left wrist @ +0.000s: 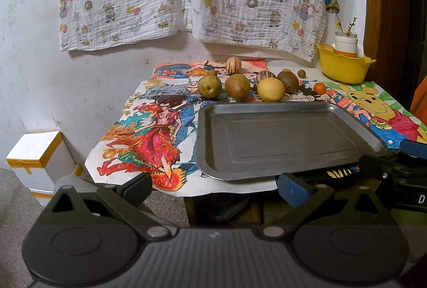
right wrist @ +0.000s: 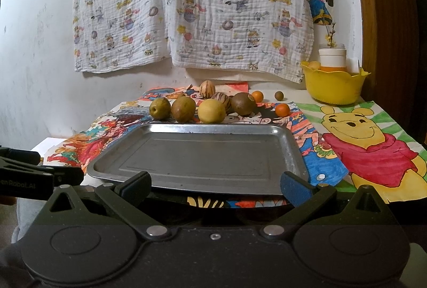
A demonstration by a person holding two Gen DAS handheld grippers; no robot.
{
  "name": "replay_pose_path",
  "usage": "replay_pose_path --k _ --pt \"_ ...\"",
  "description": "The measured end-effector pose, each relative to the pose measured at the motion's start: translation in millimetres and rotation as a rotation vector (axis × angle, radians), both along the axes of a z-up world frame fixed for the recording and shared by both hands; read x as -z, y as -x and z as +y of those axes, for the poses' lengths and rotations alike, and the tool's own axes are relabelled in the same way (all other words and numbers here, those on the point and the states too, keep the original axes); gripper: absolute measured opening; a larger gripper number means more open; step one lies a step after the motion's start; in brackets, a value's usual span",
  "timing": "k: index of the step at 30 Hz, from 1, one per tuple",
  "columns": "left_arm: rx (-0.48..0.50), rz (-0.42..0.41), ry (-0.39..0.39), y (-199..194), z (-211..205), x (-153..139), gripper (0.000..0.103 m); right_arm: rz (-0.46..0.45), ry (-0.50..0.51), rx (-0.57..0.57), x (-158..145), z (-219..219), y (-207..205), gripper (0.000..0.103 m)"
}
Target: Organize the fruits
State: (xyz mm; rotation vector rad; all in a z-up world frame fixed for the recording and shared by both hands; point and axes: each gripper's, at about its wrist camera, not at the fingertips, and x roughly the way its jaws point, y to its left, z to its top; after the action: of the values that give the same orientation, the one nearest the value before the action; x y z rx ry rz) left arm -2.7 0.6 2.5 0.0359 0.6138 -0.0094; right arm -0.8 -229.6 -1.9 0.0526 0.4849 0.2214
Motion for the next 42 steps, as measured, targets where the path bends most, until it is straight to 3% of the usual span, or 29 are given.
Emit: replay_pose_path --k 21,35,42 --pt "0.028 0.038 0.005 -38.8 7.4 -1.7 0.103 -0.016 -0.013 0.018 0.5 -10.3 -25.7 0.103" --pt "0.052 0.084 0.066 -139.3 39.9 -2.8 0.103 0.030 0.092 -0.007 3.6 12.9 -104.7 0.103" --pt "0.071 0.098 0.032 -194.3 50.0 1.6 0.103 0.046 0.180 -0.045 7.1 31.7 -153.0 0.103"
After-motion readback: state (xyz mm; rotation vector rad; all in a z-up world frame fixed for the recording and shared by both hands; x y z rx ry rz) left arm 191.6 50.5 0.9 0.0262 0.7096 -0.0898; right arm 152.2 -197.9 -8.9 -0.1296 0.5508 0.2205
